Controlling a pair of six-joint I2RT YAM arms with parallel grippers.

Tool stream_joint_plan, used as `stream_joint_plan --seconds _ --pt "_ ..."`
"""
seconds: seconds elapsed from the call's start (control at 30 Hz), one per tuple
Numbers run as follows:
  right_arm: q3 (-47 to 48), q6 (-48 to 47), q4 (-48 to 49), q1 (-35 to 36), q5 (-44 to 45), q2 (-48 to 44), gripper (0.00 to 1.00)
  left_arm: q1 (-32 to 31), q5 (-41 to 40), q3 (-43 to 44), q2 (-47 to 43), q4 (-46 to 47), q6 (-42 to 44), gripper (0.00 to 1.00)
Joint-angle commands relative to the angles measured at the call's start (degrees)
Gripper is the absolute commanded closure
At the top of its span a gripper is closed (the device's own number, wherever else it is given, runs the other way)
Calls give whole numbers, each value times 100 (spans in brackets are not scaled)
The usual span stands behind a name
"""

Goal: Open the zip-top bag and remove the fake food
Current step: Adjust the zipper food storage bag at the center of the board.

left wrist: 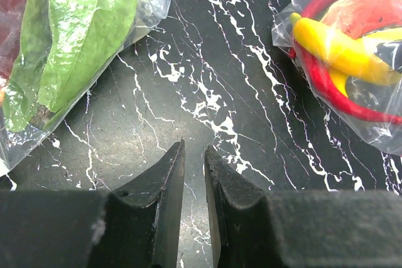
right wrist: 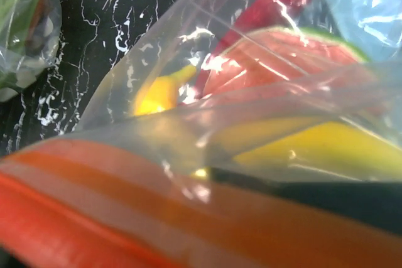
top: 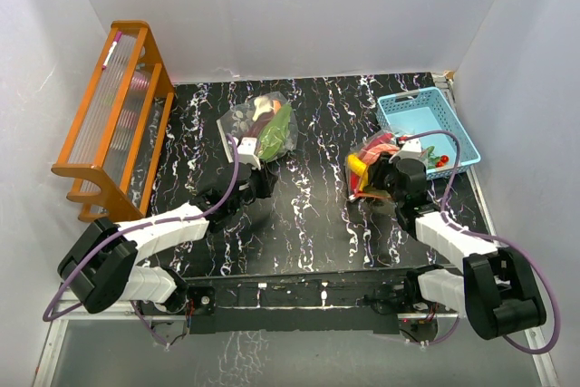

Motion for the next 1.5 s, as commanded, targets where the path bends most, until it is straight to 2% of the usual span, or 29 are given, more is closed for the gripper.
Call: stream_joint_plan --seconds 0.0,0.03,0.07,1.27,1.3,1.33,1.4,1.43,1.47 --pt "186 14 176 -19 -6 172 86 29 1 174 -105 2 11 82" --pt "221 15 146 -19 2 198 92 29 0 174 -108 -3 19 82" --pt "249 11 120 -19 -6 227 92 27 -5 177 -106 -6 21 82" --pt "203 126 220 -19 -255 416 92 40 62 188 19 31 20 81" --pt "212 123 225 -23 -266 432 88 44 66 181 23 31 24 81" --pt "235 121 220 -20 -284 467 81 41 65 178 23 42 20 81" --pt "279 89 215 -19 -387 560 54 39 66 177 30 47 11 81" --pt "298 81 218 -19 -444 598 44 38 64 174 36 52 11 81" --pt "316 74 223 -19 -490 637 38 38 63 178 32 48 13 80"
